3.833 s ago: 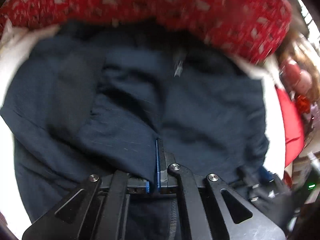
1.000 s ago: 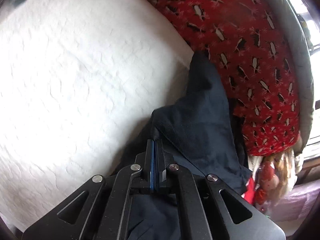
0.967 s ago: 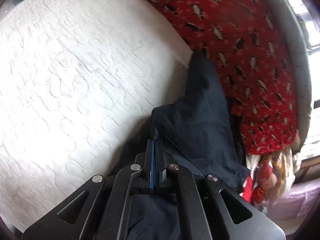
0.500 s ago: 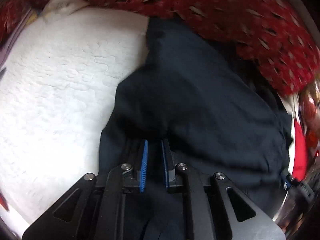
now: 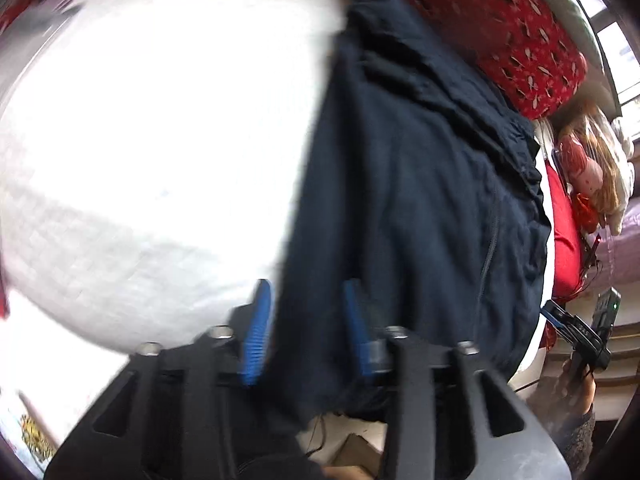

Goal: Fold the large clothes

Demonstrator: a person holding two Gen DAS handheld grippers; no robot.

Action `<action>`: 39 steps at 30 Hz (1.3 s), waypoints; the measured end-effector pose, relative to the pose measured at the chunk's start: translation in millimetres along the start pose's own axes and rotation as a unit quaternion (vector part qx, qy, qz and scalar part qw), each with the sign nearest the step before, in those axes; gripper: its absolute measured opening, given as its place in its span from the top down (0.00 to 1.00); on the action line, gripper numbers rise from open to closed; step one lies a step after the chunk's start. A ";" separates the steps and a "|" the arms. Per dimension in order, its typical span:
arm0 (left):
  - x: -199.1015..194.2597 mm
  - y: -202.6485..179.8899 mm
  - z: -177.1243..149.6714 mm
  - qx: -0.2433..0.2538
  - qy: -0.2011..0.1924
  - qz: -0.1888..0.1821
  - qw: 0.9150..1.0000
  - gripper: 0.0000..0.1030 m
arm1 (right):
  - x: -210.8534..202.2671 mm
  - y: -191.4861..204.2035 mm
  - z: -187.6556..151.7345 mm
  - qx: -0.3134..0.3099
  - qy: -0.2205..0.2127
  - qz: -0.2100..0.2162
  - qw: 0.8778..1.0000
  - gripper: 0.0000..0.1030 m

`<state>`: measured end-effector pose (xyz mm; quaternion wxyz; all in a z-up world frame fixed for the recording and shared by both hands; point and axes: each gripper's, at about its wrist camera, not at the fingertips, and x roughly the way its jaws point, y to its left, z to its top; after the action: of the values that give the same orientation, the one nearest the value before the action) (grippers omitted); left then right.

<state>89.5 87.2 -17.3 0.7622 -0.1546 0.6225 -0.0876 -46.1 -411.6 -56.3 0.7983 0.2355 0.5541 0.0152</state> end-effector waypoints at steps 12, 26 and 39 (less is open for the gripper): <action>55.7 17.6 -63.3 -0.034 0.108 -0.092 0.989 0.52 | 6.1 -73.9 -75.8 0.018 0.054 0.104 0.993 0.42; -19.9 -27.8 -48.7 0.007 0.053 -0.214 0.975 0.97 | -51.1 8.0 -66.8 -0.129 0.000 0.214 0.968 0.92; -46.0 -47.6 104.6 -0.060 -0.071 -0.270 0.958 0.97 | -83.1 -10.2 47.0 0.024 -0.134 0.339 0.931 0.92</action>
<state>184.7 70.8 60.1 0.7417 -0.3683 0.5062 -0.2409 -38.7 -461.3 25.5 0.8067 0.4284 0.3292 0.2395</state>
